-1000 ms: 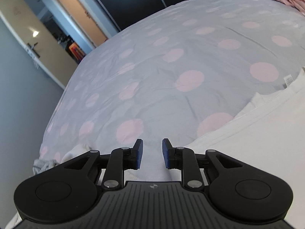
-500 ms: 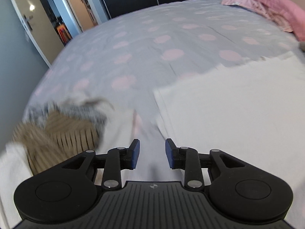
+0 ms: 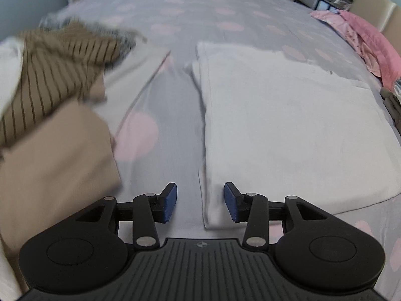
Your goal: Fold clothes
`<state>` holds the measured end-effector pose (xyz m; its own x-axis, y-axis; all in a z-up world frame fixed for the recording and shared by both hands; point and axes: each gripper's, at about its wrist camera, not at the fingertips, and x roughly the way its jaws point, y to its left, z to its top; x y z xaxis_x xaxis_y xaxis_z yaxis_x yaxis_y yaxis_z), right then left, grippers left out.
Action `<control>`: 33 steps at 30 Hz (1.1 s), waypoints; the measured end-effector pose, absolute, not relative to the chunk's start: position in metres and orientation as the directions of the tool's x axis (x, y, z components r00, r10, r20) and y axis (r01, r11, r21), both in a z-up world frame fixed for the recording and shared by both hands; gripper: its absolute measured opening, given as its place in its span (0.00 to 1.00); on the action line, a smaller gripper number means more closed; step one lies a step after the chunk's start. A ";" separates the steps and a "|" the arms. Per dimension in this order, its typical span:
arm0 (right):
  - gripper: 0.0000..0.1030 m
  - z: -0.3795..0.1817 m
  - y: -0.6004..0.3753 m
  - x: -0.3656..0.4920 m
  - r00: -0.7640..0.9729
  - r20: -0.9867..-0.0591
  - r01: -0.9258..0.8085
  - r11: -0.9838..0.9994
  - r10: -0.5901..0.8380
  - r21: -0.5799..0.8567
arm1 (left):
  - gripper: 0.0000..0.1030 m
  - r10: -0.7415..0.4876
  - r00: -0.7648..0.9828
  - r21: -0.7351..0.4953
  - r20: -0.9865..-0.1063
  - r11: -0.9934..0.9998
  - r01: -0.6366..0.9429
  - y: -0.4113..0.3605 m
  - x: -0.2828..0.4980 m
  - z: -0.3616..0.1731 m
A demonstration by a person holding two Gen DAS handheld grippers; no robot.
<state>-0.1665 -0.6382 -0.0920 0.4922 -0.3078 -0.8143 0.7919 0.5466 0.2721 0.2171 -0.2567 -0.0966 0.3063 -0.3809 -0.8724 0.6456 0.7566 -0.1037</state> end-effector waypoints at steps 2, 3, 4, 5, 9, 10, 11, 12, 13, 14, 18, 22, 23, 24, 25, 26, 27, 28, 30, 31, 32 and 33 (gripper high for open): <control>0.56 -0.099 -0.641 -0.169 0.490 -0.826 0.800 0.521 -0.279 0.299 | 0.38 -0.387 0.277 -0.142 -0.879 0.769 0.623 -0.252 0.214 -0.103; 0.54 -0.102 -0.643 -0.170 0.491 -0.830 0.803 0.507 -0.264 0.314 | 0.38 -0.390 0.263 -0.161 -0.882 0.776 0.610 -0.249 0.213 -0.106; 0.53 -0.105 -0.645 -0.171 0.496 -0.831 0.805 0.490 -0.250 0.333 | 0.38 -0.396 0.252 -0.176 -0.883 0.778 0.603 -0.248 0.212 -0.108; 0.53 -0.107 -0.647 -0.171 0.502 -0.830 0.808 0.473 -0.243 0.350 | 0.38 -0.403 0.245 -0.188 -0.882 0.777 0.600 -0.248 0.212 -0.109; 0.48 -0.111 -0.654 -0.171 0.547 -0.813 0.795 0.429 -0.200 0.429 | 0.31 -0.432 0.217 -0.236 -0.875 0.774 0.588 -0.248 0.210 -0.110; 0.48 -0.112 -0.655 -0.171 0.562 -0.807 0.787 0.418 -0.182 0.454 | 0.31 -0.439 0.210 -0.248 -0.873 0.773 0.584 -0.248 0.210 -0.111; 0.47 -0.112 -0.657 -0.170 0.573 -0.802 0.782 0.407 -0.170 0.472 | 0.31 -0.447 0.203 -0.261 -0.871 0.773 0.578 -0.248 0.211 -0.112; 0.44 -0.112 -0.658 -0.170 0.577 -0.800 0.781 0.398 -0.166 0.481 | 0.30 -0.453 0.199 -0.273 -0.869 0.774 0.572 -0.248 0.212 -0.113; 0.43 -0.113 -0.659 -0.169 0.577 -0.799 0.784 0.389 -0.168 0.484 | 0.30 -0.459 0.196 -0.283 -0.866 0.775 0.564 -0.247 0.212 -0.116; 0.38 -0.114 -0.660 -0.169 0.574 -0.801 0.788 0.378 -0.169 0.485 | 0.29 -0.465 0.195 -0.294 -0.863 0.778 0.555 -0.246 0.213 -0.118; 0.22 -0.123 -0.664 -0.170 0.571 -0.801 0.802 0.332 -0.179 0.497 | 0.26 -0.487 0.194 -0.336 -0.852 0.791 0.512 -0.244 0.215 -0.121; 0.14 -0.119 -0.659 -0.164 0.565 -0.799 0.801 0.369 -0.204 0.472 | 0.15 -0.487 0.207 -0.329 -0.849 0.792 0.514 -0.247 0.213 -0.118; 0.13 -0.118 -0.658 -0.162 0.563 -0.799 0.800 0.381 -0.211 0.464 | 0.11 -0.483 0.217 -0.322 -0.849 0.796 0.513 -0.247 0.212 -0.117; 0.13 -0.117 -0.657 -0.161 0.560 -0.800 0.802 0.385 -0.217 0.456 | 0.09 -0.482 0.224 -0.321 -0.847 0.800 0.508 -0.247 0.212 -0.116; 0.13 -0.116 -0.656 -0.160 0.558 -0.800 0.803 0.388 -0.222 0.452 | 0.08 -0.484 0.228 -0.326 -0.845 0.803 0.498 -0.247 0.212 -0.115; 0.13 -0.115 -0.656 -0.160 0.556 -0.800 0.804 0.390 -0.228 0.448 | 0.07 -0.484 0.232 -0.328 -0.844 0.807 0.491 -0.247 0.212 -0.114; 0.13 -0.113 -0.655 -0.160 0.556 -0.798 0.804 0.395 -0.233 0.445 | 0.06 -0.485 0.239 -0.329 -0.841 0.810 0.486 -0.247 0.212 -0.111; 0.12 -0.111 -0.655 -0.160 0.557 -0.796 0.803 0.400 -0.239 0.442 | 0.06 -0.488 0.246 -0.330 -0.837 0.810 0.485 -0.247 0.211 -0.108; 0.12 -0.104 -0.654 -0.160 0.562 -0.788 0.798 0.413 -0.251 0.439 | 0.05 -0.490 0.256 -0.330 -0.833 0.813 0.479 -0.247 0.212 -0.100; 0.12 -0.100 -0.654 -0.160 0.566 -0.783 0.796 0.418 -0.257 0.438 | 0.05 -0.492 0.260 -0.332 -0.831 0.814 0.477 -0.247 0.212 -0.096; 0.12 -0.096 -0.654 -0.159 0.570 -0.779 0.793 0.424 -0.262 0.437 | 0.05 -0.496 0.264 -0.336 -0.827 0.813 0.475 -0.247 0.212 -0.090; 0.12 -0.091 -0.653 -0.159 0.575 -0.773 0.789 0.430 -0.266 0.439 | 0.04 -0.500 0.268 -0.340 -0.824 0.813 0.473 -0.247 0.213 -0.085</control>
